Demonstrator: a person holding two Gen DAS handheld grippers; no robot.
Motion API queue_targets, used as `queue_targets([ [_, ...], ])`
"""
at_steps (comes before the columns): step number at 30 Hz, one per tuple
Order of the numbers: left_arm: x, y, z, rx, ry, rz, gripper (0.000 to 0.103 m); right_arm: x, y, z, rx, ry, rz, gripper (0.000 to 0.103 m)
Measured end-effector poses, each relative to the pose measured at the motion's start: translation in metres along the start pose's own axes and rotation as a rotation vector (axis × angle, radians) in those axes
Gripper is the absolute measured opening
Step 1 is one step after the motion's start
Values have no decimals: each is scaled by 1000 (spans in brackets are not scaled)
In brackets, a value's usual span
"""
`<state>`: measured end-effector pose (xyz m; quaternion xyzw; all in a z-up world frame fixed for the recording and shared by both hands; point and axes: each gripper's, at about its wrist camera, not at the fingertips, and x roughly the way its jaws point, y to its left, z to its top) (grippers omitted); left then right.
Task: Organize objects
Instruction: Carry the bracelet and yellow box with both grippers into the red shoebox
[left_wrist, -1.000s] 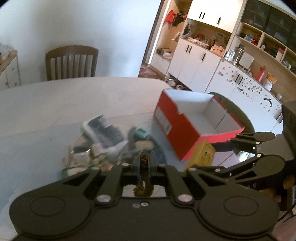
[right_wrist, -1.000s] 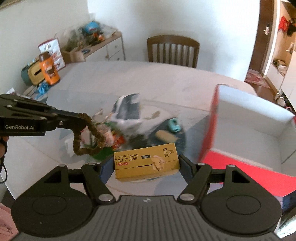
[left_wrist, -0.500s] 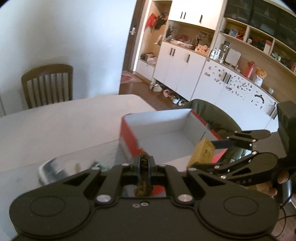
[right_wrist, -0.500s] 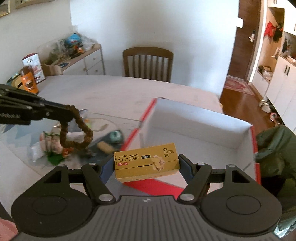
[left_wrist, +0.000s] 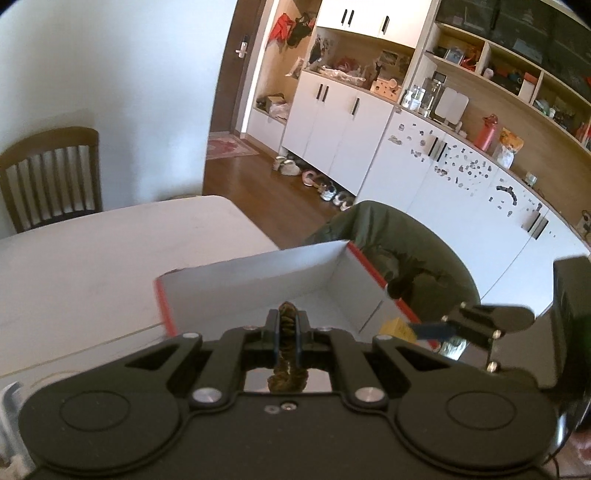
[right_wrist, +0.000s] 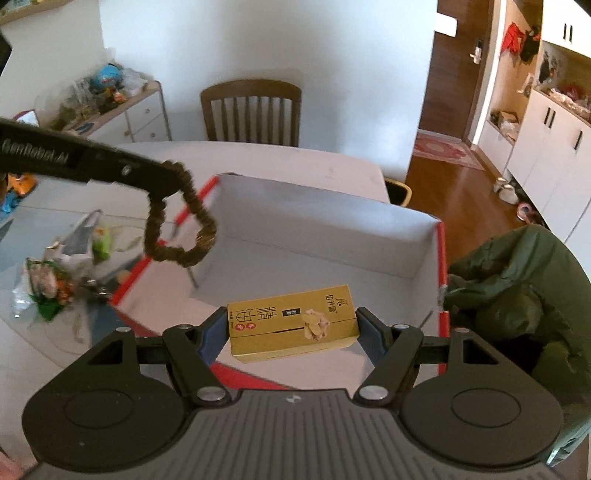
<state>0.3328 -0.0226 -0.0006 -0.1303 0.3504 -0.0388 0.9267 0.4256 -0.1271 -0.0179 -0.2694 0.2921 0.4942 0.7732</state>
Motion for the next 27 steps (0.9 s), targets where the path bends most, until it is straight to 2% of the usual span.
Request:
queue_targets([
  [4,35,-7,11,-7,25,-10,6,17,-12,-1,-2,22,-21,73],
  [6,54,-11,15,10,45,9,6,26,-14,-2,-12,34,-35,73],
  [13,111,-22,19,53,110,-10,6,58,-22,-3,-30,89,-70,73],
  [22,165,-30,25,66,182,-65,6,97,-25,-5,-40,172,-64,73],
  [27,190,-33,23,72,226,-51,6,105,-26,-3,-39,195,-50,73],
])
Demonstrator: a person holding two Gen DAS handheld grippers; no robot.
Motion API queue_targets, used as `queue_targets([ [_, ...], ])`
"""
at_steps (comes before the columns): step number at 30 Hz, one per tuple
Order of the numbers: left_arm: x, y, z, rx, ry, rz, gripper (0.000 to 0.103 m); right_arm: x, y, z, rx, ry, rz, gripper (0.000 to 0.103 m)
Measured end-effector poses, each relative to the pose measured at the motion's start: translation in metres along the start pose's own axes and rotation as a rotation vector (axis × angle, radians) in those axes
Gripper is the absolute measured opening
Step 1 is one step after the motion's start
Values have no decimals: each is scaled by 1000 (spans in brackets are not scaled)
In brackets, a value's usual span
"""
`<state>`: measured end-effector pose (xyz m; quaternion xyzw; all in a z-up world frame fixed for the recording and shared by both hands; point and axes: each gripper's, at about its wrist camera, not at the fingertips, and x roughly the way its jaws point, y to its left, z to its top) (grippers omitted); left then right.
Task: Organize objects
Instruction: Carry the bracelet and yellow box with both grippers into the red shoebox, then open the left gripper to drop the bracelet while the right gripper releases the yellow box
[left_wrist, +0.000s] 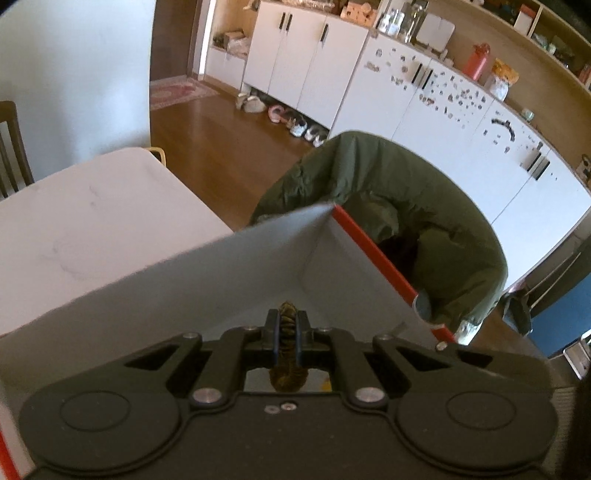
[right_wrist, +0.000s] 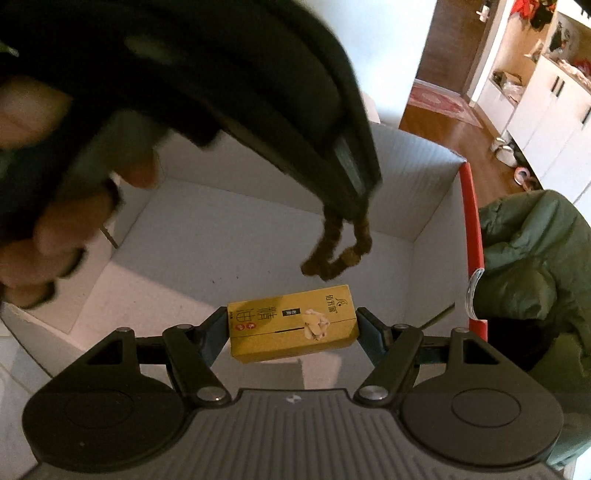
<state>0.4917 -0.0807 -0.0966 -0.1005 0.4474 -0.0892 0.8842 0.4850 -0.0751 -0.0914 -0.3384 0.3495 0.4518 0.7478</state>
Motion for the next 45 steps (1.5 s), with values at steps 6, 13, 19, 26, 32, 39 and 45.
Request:
queue_targets([
  [6,18,1,0,17,51,30,6,4,5,3,-9,49,-25,73],
  [13,29,12,0,15,101,69,7,21,7,6,-47,134,-21,73],
  [19,39,15,-4,12,151,96,9,26,6,5,-27,188,-9,74],
  [26,44,17,-6,9,175,132,19,22,14,2,-38,205,-1,74],
  [32,42,12,-8,10,169,148,41,12,23,-5,-54,158,-13,75],
  [39,23,11,-9,-26,127,134,52,-12,31,-21,-30,70,-6,75],
  [45,-2,4,-10,-20,75,122,64,-28,27,-26,-6,-6,0,79],
])
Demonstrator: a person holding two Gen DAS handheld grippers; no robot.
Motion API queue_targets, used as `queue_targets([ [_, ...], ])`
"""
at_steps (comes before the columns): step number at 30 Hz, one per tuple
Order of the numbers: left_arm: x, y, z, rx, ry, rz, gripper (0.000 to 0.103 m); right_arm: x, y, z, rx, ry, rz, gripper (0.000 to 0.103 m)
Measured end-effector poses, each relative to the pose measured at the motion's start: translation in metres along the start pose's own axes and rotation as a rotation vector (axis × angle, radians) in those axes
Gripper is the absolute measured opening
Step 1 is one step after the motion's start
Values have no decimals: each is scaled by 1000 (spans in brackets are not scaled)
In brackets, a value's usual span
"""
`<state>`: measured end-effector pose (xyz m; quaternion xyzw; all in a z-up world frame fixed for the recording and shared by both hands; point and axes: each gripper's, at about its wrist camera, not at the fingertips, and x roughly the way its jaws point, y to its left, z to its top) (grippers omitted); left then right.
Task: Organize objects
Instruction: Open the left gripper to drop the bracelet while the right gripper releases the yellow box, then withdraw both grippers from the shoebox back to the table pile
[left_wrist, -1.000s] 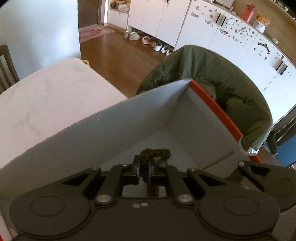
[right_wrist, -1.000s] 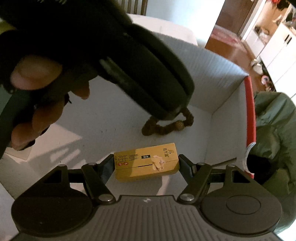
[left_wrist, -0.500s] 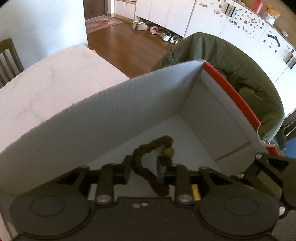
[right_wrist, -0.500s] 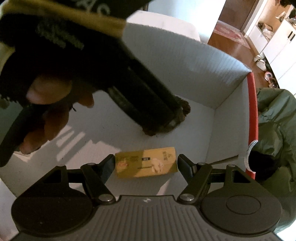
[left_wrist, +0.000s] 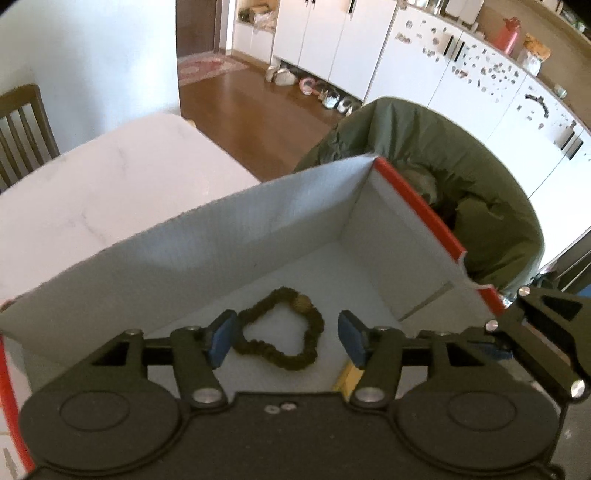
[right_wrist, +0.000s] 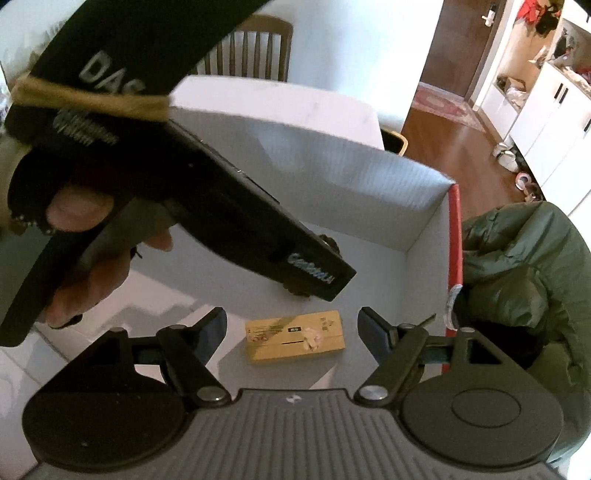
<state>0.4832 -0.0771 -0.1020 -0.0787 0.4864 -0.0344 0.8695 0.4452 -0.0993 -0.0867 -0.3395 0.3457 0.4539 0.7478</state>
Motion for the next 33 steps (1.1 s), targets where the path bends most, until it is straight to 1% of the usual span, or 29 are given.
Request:
queue_targets([
  [2,-8,-1,-2,8,-9,1,66,-2,-5,-1,8,-8,10,80],
  [4,-14,-2,-4,15,-22,2,70,-11,-4,-9,19,-22,14,80],
  [6,-23,-2,-5,14,-41,3,75,-12,-8,-9,35,-30,24,80],
  [14,-69,0,-14,-18,-141,-14,78,-37,-8,-14,59,-106,24,80],
  [18,-95,1,-24,-9,-189,-9,78,-56,2,-17,77,-158,3,80],
  [21,-116,1,-33,13,-236,12,79,-63,4,-17,86,-189,-21,80],
  [26,-151,4,-54,18,-301,35,80,-78,26,-21,87,-228,-15,80],
  [33,-197,22,-89,5,-366,63,84,-100,62,-24,105,-296,26,80],
])
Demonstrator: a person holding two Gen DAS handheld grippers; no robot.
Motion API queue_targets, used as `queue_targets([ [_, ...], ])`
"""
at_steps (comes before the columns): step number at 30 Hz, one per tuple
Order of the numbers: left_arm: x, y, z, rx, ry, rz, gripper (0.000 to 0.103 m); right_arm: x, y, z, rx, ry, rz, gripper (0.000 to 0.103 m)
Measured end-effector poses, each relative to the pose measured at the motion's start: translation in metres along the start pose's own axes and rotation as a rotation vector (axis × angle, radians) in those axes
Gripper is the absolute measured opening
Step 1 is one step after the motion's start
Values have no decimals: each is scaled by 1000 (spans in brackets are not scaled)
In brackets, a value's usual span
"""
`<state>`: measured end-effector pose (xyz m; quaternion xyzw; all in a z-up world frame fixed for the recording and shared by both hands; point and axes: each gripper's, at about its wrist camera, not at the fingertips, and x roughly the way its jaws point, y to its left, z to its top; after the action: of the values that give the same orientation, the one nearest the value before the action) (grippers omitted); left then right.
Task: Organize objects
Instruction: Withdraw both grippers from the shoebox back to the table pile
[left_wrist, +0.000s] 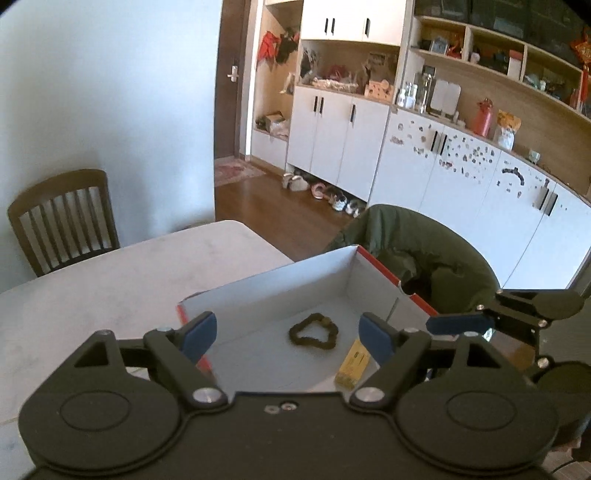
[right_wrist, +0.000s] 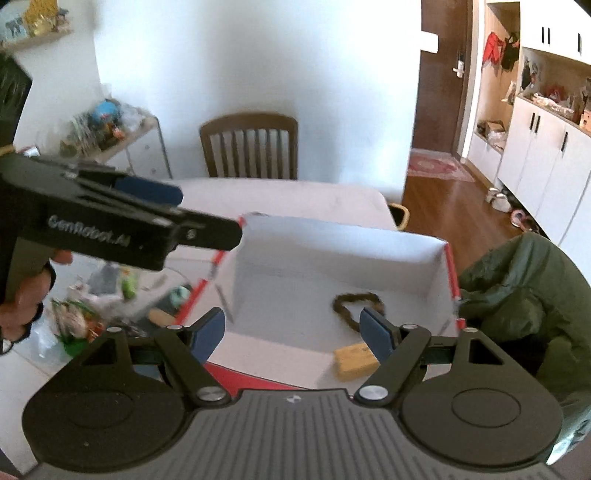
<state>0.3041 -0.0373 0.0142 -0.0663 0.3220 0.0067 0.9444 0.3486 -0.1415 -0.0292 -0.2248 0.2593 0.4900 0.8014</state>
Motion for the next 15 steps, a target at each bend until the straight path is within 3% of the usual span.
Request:
queue_targets([
  [6,-45,22,-25,-23,-54,58,95,-15,29,0,33,-73,62,80],
  [15,-97,62,-63,-85,-79,119,102,-24,69,0,72,-121,152,86],
])
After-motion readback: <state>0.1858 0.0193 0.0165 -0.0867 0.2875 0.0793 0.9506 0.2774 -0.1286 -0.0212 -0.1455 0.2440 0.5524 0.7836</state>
